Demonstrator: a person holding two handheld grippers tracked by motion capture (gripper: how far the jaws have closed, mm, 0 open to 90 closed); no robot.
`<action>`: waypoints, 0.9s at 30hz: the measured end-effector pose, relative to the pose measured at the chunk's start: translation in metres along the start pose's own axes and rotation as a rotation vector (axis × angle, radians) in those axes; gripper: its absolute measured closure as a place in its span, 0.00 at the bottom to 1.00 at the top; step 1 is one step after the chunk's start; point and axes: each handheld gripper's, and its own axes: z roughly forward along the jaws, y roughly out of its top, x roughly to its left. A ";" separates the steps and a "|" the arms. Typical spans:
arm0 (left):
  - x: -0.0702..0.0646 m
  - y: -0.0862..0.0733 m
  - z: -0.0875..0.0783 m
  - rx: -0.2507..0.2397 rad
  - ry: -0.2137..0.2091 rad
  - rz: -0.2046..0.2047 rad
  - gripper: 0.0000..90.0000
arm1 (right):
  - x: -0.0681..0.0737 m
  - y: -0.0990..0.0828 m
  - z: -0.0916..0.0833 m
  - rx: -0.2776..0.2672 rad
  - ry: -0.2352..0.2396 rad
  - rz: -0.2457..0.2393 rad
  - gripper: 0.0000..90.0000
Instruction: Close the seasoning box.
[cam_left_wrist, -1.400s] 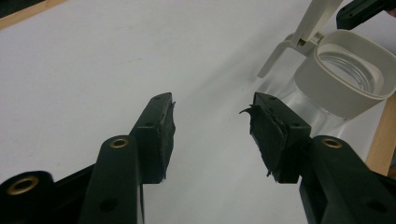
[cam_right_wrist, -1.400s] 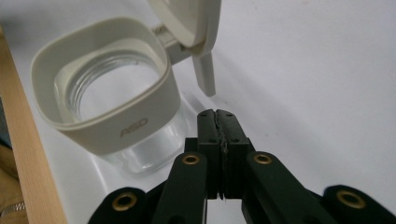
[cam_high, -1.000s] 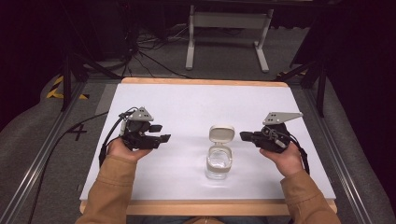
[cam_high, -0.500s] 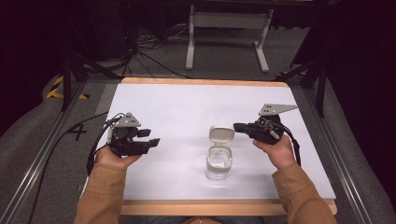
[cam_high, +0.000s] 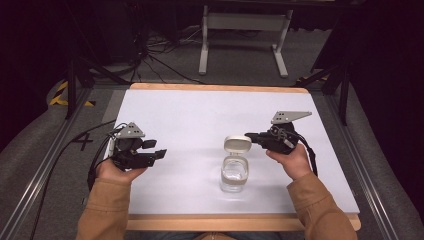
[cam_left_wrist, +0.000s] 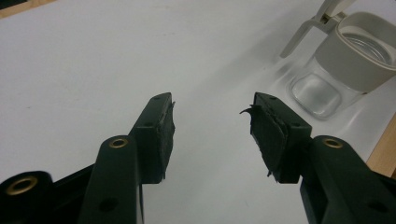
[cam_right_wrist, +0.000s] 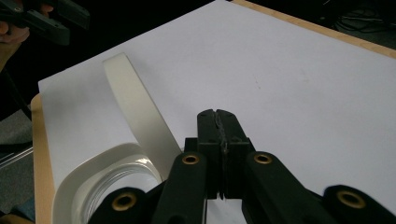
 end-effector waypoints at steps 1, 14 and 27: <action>-0.001 0.000 0.001 -0.004 -0.002 -0.013 0.55 | 0.001 0.000 0.000 0.002 0.002 -0.004 0.99; -0.002 0.012 0.013 0.002 -0.039 0.013 0.55 | 0.022 -0.008 0.002 0.072 0.055 -0.046 0.99; -0.003 0.017 0.019 -0.004 -0.054 0.022 0.55 | 0.024 -0.009 -0.018 0.009 0.008 -0.051 0.97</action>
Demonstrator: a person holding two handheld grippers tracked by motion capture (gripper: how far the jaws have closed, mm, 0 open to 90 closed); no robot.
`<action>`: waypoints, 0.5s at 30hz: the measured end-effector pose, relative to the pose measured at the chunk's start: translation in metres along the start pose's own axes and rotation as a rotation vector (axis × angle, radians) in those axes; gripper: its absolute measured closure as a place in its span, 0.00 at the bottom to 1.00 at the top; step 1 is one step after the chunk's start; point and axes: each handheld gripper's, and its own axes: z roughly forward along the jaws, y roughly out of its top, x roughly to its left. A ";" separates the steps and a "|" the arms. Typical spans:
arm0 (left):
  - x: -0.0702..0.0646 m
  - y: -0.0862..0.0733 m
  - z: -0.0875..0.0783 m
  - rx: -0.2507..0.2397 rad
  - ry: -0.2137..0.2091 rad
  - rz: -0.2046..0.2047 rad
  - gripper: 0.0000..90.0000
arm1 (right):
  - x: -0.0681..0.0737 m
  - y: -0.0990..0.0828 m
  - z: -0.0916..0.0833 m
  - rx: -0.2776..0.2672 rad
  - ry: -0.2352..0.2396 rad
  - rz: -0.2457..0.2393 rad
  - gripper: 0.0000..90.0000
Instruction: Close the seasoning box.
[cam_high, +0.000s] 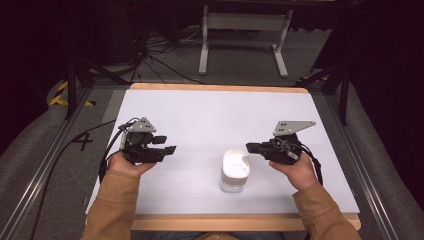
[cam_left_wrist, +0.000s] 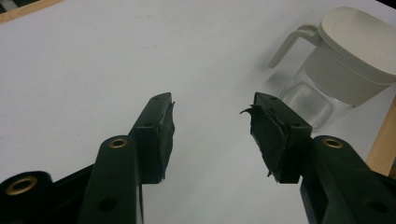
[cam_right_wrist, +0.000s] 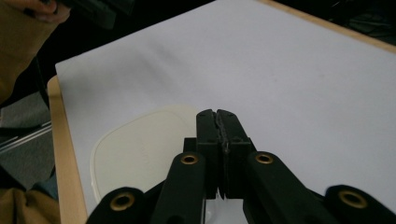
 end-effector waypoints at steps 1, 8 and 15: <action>0.000 0.000 0.000 0.001 0.000 -0.004 0.55 | -0.002 0.000 -0.005 -0.014 -0.014 0.011 0.97; 0.002 -0.003 -0.003 -0.018 0.015 0.002 0.55 | -0.023 -0.004 -0.033 -0.059 -0.132 0.083 0.86; 0.006 -0.008 -0.008 -0.030 0.033 -0.016 0.55 | -0.044 -0.011 -0.051 -0.064 -0.252 0.171 0.75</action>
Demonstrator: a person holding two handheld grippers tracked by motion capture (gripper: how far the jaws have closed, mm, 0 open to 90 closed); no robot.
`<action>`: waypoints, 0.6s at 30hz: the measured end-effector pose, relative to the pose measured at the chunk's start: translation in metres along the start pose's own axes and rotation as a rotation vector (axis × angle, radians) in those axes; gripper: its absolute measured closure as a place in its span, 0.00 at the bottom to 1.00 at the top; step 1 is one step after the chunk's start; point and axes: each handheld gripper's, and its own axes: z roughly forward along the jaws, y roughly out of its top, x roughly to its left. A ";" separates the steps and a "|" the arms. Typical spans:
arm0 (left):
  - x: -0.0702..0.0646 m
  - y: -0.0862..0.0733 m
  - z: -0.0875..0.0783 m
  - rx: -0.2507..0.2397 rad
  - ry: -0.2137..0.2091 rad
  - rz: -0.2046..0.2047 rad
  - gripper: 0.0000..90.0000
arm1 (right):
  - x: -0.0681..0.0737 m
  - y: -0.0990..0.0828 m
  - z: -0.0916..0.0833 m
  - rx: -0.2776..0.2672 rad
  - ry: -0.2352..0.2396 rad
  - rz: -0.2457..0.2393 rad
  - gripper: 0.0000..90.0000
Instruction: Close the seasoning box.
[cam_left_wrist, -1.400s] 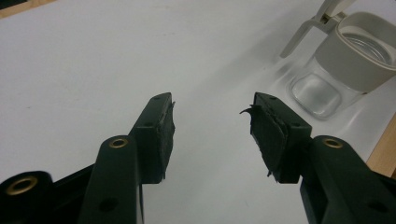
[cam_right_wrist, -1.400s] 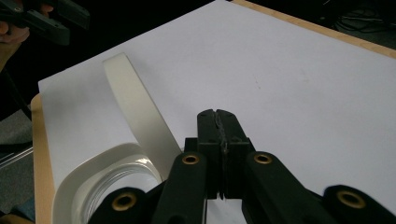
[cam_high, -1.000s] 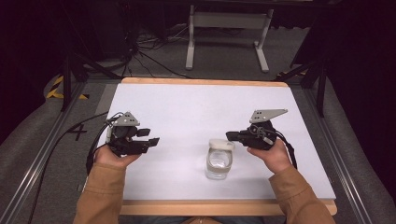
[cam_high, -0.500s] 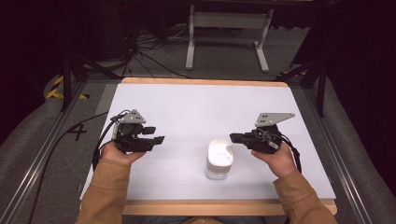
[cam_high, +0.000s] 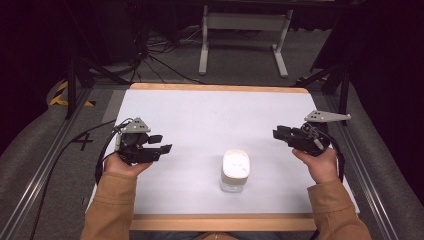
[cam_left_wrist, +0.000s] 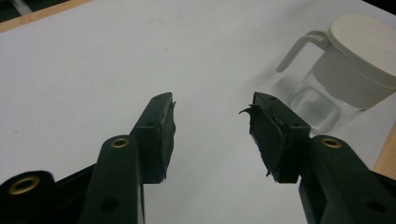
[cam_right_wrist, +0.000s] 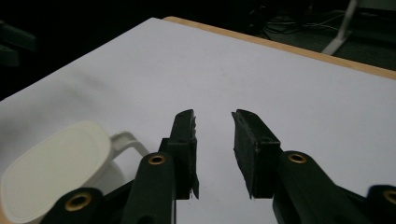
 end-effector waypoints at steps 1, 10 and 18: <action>0.000 -0.001 0.000 0.000 0.003 -0.007 0.56 | -0.004 -0.001 -0.002 0.001 -0.022 0.010 0.74; 0.007 -0.006 0.000 0.008 0.015 -0.029 0.55 | -0.041 -0.014 -0.012 0.031 -0.166 0.101 0.65; 0.012 -0.007 0.004 0.004 0.021 -0.040 0.55 | -0.066 -0.032 -0.013 0.076 -0.247 0.162 0.60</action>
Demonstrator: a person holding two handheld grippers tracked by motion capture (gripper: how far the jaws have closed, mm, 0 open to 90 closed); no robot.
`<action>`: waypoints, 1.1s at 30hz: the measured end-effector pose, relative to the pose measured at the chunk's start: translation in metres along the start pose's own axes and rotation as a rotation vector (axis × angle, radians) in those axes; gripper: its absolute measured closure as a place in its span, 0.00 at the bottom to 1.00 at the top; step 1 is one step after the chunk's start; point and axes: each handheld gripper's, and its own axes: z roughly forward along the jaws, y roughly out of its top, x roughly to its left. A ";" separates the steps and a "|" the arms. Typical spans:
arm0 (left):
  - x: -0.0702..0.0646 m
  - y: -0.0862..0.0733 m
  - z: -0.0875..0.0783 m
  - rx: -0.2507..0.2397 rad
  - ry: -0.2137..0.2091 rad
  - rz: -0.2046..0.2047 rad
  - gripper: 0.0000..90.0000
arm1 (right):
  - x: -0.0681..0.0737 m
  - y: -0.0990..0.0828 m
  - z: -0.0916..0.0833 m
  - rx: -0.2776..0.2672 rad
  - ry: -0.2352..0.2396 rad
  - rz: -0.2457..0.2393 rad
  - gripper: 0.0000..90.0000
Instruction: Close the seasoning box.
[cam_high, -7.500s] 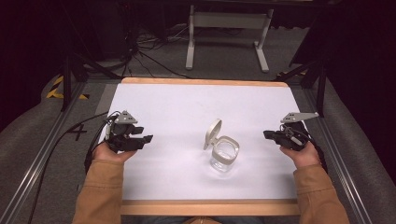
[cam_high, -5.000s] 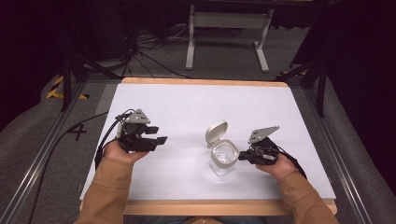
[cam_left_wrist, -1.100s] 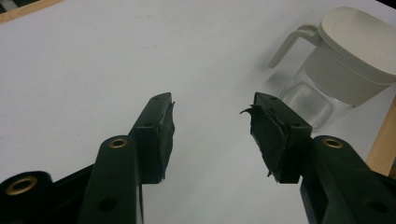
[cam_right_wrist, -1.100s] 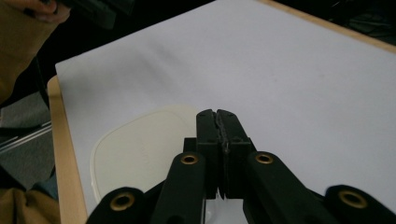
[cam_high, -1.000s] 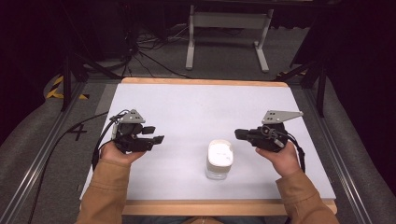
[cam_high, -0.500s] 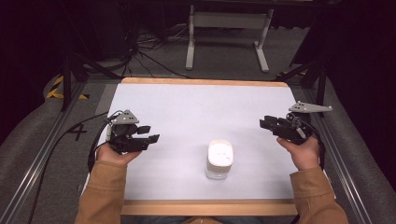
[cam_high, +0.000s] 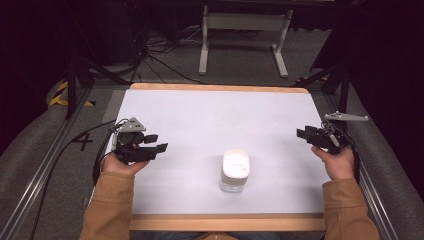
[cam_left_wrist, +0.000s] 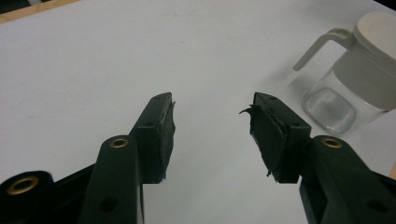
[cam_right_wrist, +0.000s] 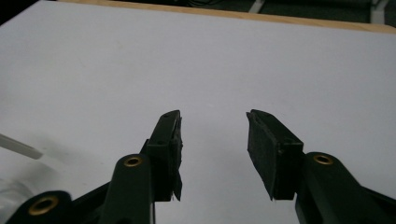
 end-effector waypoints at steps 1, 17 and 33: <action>0.001 0.000 0.001 0.002 -0.001 -0.005 0.55 | -0.003 -0.002 0.002 0.006 -0.013 0.002 0.59; 0.024 -0.013 0.019 0.016 0.035 -0.069 0.54 | -0.025 -0.037 0.039 0.143 -0.029 -0.029 0.53; 0.039 -0.024 0.032 0.055 0.069 -0.099 0.54 | -0.011 -0.051 0.061 0.231 -0.017 -0.076 0.50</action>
